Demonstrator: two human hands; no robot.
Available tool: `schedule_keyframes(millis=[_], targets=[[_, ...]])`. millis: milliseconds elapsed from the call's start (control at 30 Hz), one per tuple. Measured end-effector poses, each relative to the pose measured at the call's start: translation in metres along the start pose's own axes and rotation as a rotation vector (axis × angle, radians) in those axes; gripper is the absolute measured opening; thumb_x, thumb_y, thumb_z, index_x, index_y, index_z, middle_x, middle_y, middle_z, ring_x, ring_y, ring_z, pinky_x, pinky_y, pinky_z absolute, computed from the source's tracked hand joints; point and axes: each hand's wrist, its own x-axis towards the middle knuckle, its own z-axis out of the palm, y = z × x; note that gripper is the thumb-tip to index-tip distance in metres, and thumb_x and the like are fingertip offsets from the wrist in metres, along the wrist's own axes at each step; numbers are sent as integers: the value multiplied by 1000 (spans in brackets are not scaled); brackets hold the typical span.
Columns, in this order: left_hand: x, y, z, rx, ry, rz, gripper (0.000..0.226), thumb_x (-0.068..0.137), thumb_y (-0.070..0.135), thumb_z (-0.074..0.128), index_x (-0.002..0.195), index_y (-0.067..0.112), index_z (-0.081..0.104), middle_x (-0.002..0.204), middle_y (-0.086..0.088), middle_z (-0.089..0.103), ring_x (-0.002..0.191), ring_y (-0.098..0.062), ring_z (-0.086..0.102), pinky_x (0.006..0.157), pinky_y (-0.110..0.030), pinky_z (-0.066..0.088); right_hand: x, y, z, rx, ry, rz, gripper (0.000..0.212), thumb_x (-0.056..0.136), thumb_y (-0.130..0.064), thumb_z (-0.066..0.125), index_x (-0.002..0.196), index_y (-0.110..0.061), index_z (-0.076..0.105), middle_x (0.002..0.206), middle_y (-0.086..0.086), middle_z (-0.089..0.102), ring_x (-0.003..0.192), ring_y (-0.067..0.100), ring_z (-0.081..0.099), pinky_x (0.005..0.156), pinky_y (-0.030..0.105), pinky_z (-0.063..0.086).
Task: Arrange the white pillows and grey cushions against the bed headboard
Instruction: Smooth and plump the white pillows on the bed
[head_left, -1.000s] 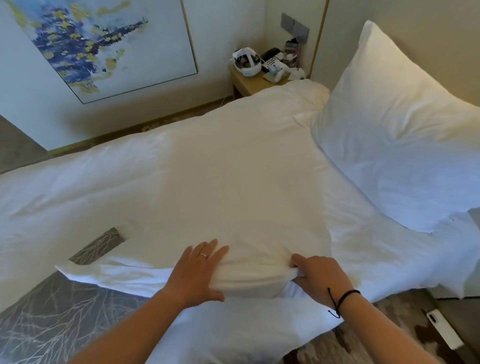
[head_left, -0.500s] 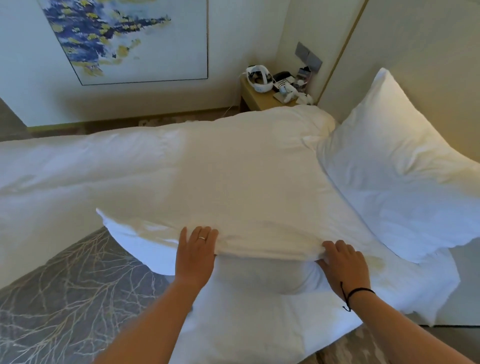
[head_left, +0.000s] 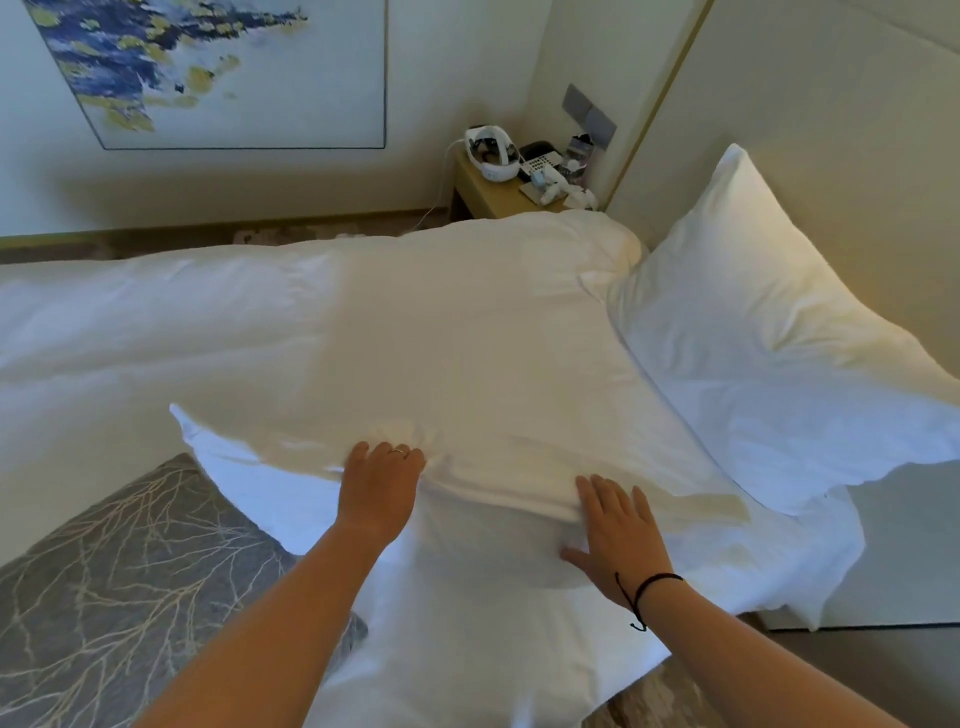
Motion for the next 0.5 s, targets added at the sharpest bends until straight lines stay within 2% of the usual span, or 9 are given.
schedule_keyframes(millis=[67,133,267,400,500], targets=[[3,2,1,22,10,9,20,89,9,51,94,24,63,85,5,66,85,-21,60,83,-35,41,4,2,-2,6,-39,-5,91,91,-62,44,154,-16,-1,162,5,11,148,22,9,121,45,2],[9,7,2,40,2,19,22,89,8,49,98,22,63,87,4,66,85,-21,60,82,-35,41,7,7,-3,28,-47,8,87,92,-59,44,154,-16,0,161,5,12,148,21,9,121,45,2],[25,27,-3,75,-40,73,38,90,5,38,121,20,55,106,-3,64,103,-26,58,99,-41,35,12,21,4,54,-50,47,79,94,-58,42,154,-18,9,160,-1,17,148,17,13,121,43,3],[37,41,-7,94,-83,56,40,92,5,39,129,17,50,118,-6,62,113,-28,54,107,-46,30,32,38,18,44,13,31,65,91,-58,46,144,-23,30,147,-5,40,137,17,35,118,41,15],[42,46,-4,95,-115,44,33,95,14,47,128,17,50,124,-6,60,118,-28,51,111,-46,27,52,50,25,54,61,-5,47,88,-59,50,123,-27,47,124,-7,57,117,19,53,106,35,30]])
